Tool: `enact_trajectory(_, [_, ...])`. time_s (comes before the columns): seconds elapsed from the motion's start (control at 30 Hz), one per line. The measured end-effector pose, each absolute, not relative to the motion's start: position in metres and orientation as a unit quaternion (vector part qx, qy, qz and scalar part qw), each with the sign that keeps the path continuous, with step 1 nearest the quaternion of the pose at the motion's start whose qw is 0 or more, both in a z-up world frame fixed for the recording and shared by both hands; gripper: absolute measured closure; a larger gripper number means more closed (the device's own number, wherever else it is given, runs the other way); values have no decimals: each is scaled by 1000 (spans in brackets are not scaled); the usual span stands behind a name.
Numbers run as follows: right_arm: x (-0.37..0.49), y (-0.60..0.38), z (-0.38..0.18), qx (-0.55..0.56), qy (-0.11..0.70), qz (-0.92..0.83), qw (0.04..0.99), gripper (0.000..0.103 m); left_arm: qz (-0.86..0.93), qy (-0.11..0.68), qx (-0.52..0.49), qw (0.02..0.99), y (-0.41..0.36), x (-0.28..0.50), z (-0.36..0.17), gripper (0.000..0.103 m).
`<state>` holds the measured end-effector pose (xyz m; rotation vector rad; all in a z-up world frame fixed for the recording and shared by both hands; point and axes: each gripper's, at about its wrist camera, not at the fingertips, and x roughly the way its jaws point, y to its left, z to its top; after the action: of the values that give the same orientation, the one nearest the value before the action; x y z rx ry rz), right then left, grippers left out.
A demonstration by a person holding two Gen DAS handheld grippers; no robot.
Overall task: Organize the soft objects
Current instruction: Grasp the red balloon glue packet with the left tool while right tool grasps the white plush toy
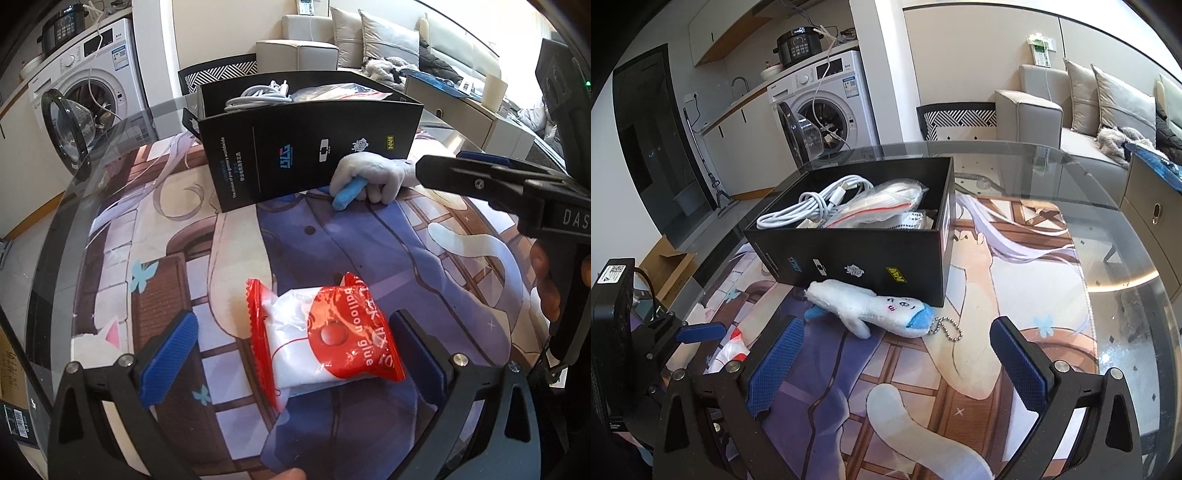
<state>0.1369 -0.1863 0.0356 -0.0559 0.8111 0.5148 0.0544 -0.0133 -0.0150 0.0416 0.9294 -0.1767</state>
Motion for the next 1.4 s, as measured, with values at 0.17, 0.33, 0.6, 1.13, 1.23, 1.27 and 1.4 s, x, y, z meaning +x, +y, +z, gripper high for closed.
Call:
enact_trajectory(0.17, [146, -176, 25, -25, 417, 247, 874, 1, -80, 444, 19, 892, -13, 54, -16, 0])
enact_trajectory(0.33, [156, -164, 17, -29, 435, 238, 868, 1, -78, 443, 17, 893, -13, 54, -17, 0])
enact_trajectory(0.6, [171, -148, 14, -19, 450, 235, 861, 1, -75, 442, 17, 894, -13, 55, -17, 0])
enact_trajectory(1.13, [175, -135, 18, -25, 444, 243, 862, 13, -73, 444, 17, 893, -14, 54, -17, 0])
enact_trajectory(1.23, [167, -140, 24, -37, 432, 247, 867, 13, -73, 444, 17, 893, -13, 54, -17, 0])
enact_trajectory(1.27, [163, -142, 27, -38, 426, 251, 869, 13, -73, 444, 17, 893, -13, 54, -17, 0])
enact_trajectory(1.4, [148, -153, 36, -42, 408, 256, 876, 13, -72, 444, 16, 893, -13, 54, -17, 0])
